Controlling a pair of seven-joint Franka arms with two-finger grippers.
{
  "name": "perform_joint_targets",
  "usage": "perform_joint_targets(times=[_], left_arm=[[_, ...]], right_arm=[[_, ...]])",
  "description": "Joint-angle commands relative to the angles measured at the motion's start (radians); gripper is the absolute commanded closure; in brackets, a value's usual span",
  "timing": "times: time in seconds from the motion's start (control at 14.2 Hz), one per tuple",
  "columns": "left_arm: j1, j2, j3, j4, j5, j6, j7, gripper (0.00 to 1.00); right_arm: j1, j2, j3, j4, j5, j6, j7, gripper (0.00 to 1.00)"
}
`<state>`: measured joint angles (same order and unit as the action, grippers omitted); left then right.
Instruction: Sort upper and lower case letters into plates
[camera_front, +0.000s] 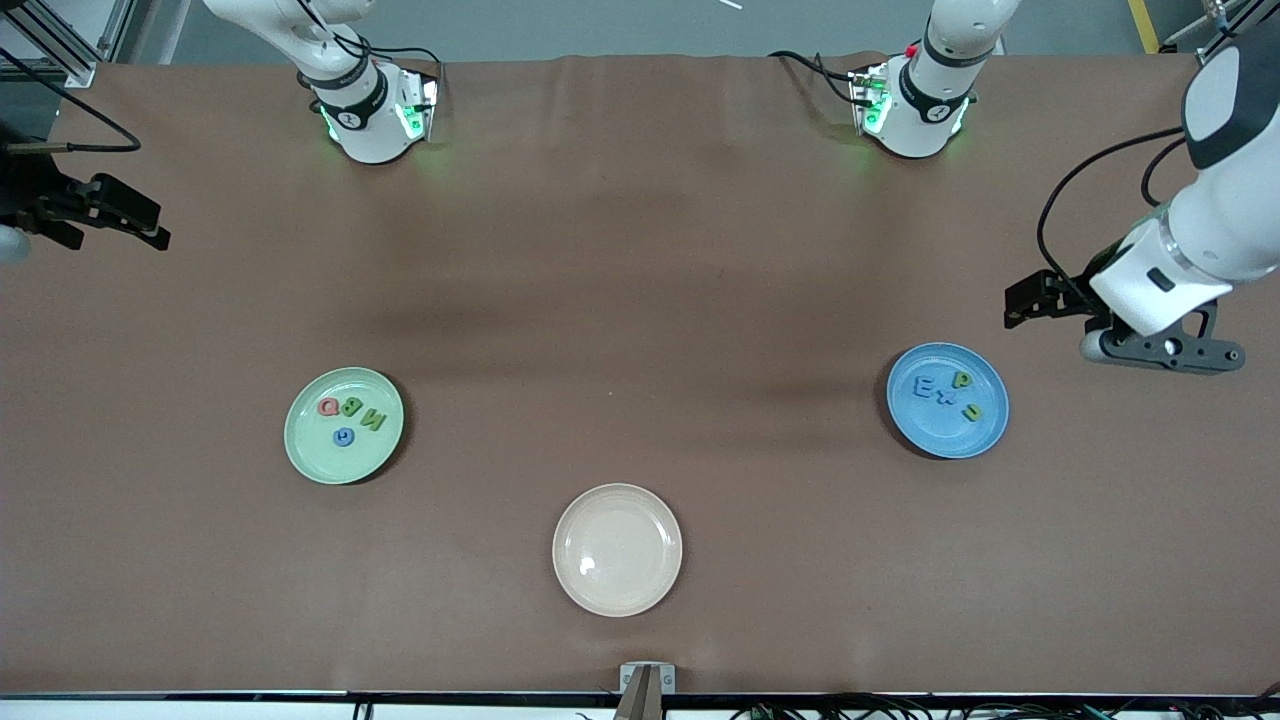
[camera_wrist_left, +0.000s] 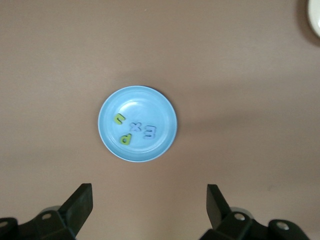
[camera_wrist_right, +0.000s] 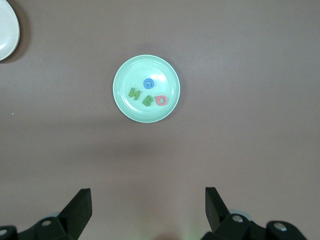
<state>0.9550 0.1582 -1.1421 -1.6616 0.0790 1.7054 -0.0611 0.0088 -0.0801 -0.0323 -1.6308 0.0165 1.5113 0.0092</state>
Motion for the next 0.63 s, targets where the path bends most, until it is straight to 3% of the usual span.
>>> perform_joint_targets(times=[0.0,0.35,0.56], left_arm=[[0.077,-0.126,0.016,-0.018,-0.105,-0.032,0.191,0.00],[0.149,-0.178,0.016,-0.024,-0.150,-0.070,0.215,0.00],[0.174,-0.177,0.016,-0.030,-0.134,-0.067,0.043,0.00]], right_arm=[[0.005,-0.026,-0.003,-0.024,-0.012,0.004,-0.008,0.00],[0.005,-0.026,-0.003,-0.026,-0.012,0.003,-0.008,0.00],[0.005,-0.026,-0.003,-0.026,-0.012,0.001,-0.008,0.00]])
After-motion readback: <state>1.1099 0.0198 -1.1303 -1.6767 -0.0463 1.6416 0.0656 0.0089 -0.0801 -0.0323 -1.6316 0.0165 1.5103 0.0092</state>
